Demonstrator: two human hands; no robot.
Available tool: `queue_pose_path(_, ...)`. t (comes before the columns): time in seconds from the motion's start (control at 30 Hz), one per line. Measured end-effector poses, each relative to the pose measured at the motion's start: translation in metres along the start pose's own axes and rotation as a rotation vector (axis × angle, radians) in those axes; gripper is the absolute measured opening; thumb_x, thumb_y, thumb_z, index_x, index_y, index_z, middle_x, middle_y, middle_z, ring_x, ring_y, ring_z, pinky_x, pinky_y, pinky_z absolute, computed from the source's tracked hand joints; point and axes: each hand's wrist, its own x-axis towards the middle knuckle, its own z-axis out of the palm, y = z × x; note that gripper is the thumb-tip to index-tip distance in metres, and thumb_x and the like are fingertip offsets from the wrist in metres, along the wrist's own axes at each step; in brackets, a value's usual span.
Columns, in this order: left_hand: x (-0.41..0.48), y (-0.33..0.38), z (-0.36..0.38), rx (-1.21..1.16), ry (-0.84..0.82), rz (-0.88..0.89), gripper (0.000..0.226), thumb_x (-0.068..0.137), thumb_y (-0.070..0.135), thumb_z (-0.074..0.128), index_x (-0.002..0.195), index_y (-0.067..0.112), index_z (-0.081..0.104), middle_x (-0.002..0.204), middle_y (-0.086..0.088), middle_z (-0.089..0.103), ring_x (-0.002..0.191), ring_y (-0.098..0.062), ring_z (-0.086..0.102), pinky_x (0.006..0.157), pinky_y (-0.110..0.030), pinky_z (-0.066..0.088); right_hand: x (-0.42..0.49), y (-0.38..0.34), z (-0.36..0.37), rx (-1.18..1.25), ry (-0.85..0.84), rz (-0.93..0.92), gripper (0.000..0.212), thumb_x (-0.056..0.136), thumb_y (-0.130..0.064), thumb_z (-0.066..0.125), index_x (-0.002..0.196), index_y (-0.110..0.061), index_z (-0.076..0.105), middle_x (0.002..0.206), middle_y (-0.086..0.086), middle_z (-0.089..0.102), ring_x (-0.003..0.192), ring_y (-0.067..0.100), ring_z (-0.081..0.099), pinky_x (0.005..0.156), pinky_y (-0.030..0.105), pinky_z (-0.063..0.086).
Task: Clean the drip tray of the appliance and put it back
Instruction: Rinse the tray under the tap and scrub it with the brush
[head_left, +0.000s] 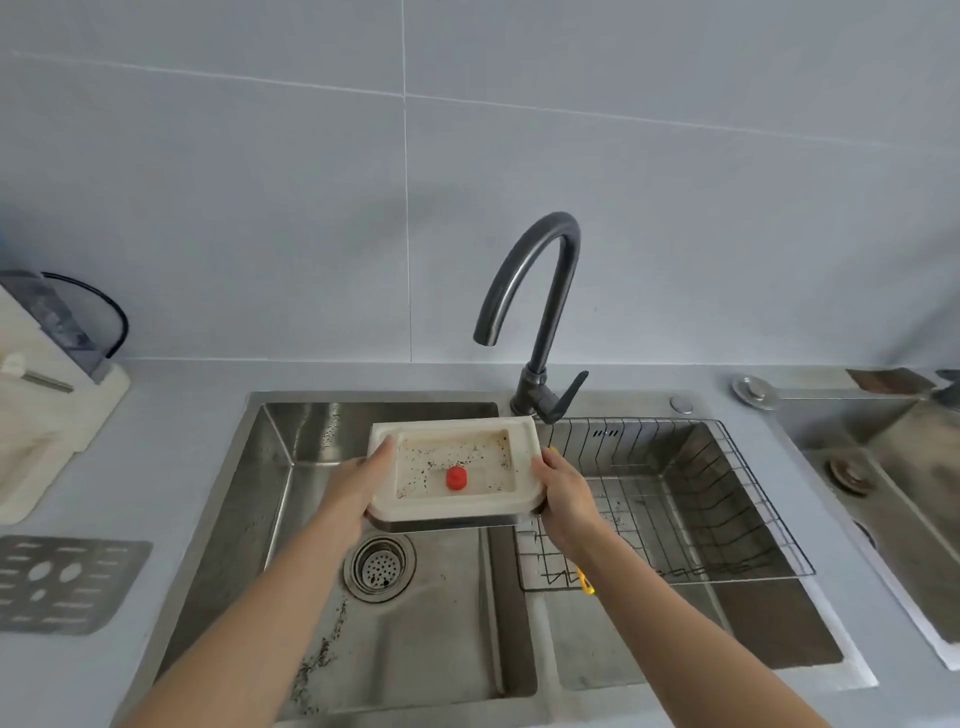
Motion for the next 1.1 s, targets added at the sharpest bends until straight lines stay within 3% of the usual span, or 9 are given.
queue_pose_path(0.1,-0.004,-0.004,0.008,0.009,0.030,-0.004,0.036,0.083,0.050,0.055,0.089,0.014,0.058,0.091,-0.008,0.066,0.084,-0.028,0.066,0.068,-0.041,0.057,0.004,0.001,-0.012,-0.006,-0.055,0.010,0.026,0.096,-0.011,0.038,0.114,-0.006,0.055,0.103,0.013,0.059,0.086,0.023,0.058,0.069,0.036,0.046)
queue_pose_path(0.2,-0.007,-0.008,0.010,-0.037,0.021,-0.005,0.030,0.085,0.046,0.054,0.086,0.015,0.058,0.091,-0.008,0.066,0.087,-0.029,0.065,0.082,-0.048,0.055,0.008,0.001,-0.020,-0.028,-0.104,0.035,0.027,0.095,-0.011,0.040,0.119,-0.009,0.052,0.098,0.005,0.062,0.083,0.018,0.060,0.061,0.028,0.050)
queue_pose_path(0.37,-0.005,-0.007,0.010,-0.090,0.021,-0.003,0.026,0.086,0.043,0.054,0.083,0.017,0.058,0.093,-0.009,0.067,0.089,-0.030,0.065,0.085,-0.049,0.054,0.020,-0.007,-0.031,-0.061,-0.120,0.077,0.028,0.091,-0.018,0.050,0.118,-0.009,0.049,0.103,0.010,0.062,0.087,0.021,0.062,0.070,0.031,0.054)
queue_pose_path(0.5,0.001,-0.003,0.005,-0.140,0.034,0.011,0.032,0.086,0.043,0.054,0.100,0.014,0.057,0.093,-0.007,0.065,0.089,-0.029,0.064,0.085,-0.048,0.053,0.046,-0.033,-0.040,-0.003,-0.031,0.127,0.048,0.091,-0.027,0.050,0.134,-0.008,0.039,0.134,0.017,0.046,0.118,0.031,0.051,0.099,0.039,0.045)
queue_pose_path(0.67,0.010,0.001,-0.001,-0.130,0.080,0.032,0.032,0.088,0.042,0.051,0.097,0.012,0.055,0.086,-0.007,0.063,0.075,-0.025,0.063,0.054,-0.034,0.051,0.087,-0.073,-0.042,0.075,0.163,0.177,0.061,0.090,-0.034,0.052,0.140,-0.009,0.027,0.146,0.024,0.029,0.127,0.040,0.041,0.105,0.042,0.038)
queue_pose_path(0.83,0.015,0.005,-0.003,-0.123,0.082,0.041,0.027,0.089,0.040,0.050,0.097,0.014,0.052,0.086,-0.007,0.061,0.073,-0.024,0.060,0.049,-0.031,0.046,0.116,-0.084,-0.035,0.063,0.208,0.228,0.060,0.092,-0.039,0.047,0.140,-0.010,0.026,0.152,0.016,0.019,0.137,0.040,0.023,0.110,0.052,0.029)
queue_pose_path(0.93,0.015,0.009,-0.002,-0.114,0.077,0.052,0.027,0.089,0.039,0.050,0.098,0.014,0.054,0.087,-0.006,0.062,0.074,-0.022,0.061,0.050,-0.030,0.048,0.127,-0.085,-0.032,0.047,0.196,0.299,0.061,0.093,-0.042,0.041,0.141,-0.011,0.021,0.149,0.017,0.025,0.131,0.039,0.036,0.106,0.054,0.035)
queue_pose_path(1.03,0.020,0.012,0.001,-0.124,0.072,0.044,0.029,0.087,0.039,0.053,0.102,0.015,0.056,0.093,-0.007,0.064,0.083,-0.024,0.062,0.067,-0.035,0.053,0.142,-0.080,-0.029,0.261,0.180,0.354,0.056,0.094,-0.035,0.041,0.139,-0.009,0.019,0.132,0.023,0.045,0.109,0.036,0.060,0.091,0.048,0.050)
queue_pose_path(1.1,0.024,0.012,0.002,-0.123,0.078,0.041,0.030,0.087,0.039,0.054,0.104,0.014,0.057,0.093,-0.006,0.064,0.084,-0.023,0.062,0.072,-0.036,0.053,0.147,-0.075,-0.027,0.166,0.200,0.309,0.043,0.096,-0.027,0.037,0.131,-0.003,0.029,0.128,0.026,0.049,0.110,0.038,0.058,0.092,0.049,0.050)
